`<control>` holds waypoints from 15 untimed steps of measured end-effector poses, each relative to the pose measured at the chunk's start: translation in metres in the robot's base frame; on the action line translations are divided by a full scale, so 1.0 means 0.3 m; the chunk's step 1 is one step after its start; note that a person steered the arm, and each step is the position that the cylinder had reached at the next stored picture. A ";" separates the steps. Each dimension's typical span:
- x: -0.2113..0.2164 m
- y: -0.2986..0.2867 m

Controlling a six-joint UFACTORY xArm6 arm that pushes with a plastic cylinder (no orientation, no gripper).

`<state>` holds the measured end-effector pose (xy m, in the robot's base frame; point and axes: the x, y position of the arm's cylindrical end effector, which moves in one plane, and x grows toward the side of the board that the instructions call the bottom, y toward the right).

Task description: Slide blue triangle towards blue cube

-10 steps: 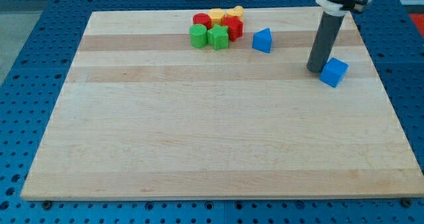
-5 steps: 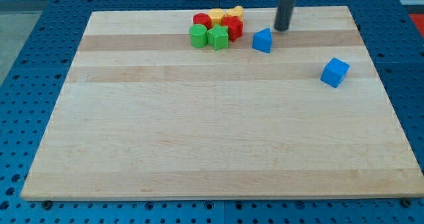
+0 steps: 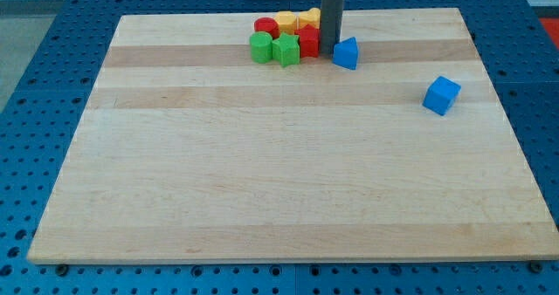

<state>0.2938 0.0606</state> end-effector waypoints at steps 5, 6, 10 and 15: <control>0.046 0.027; 0.095 0.038; 0.067 0.174; 0.153 0.283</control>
<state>0.3396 0.1455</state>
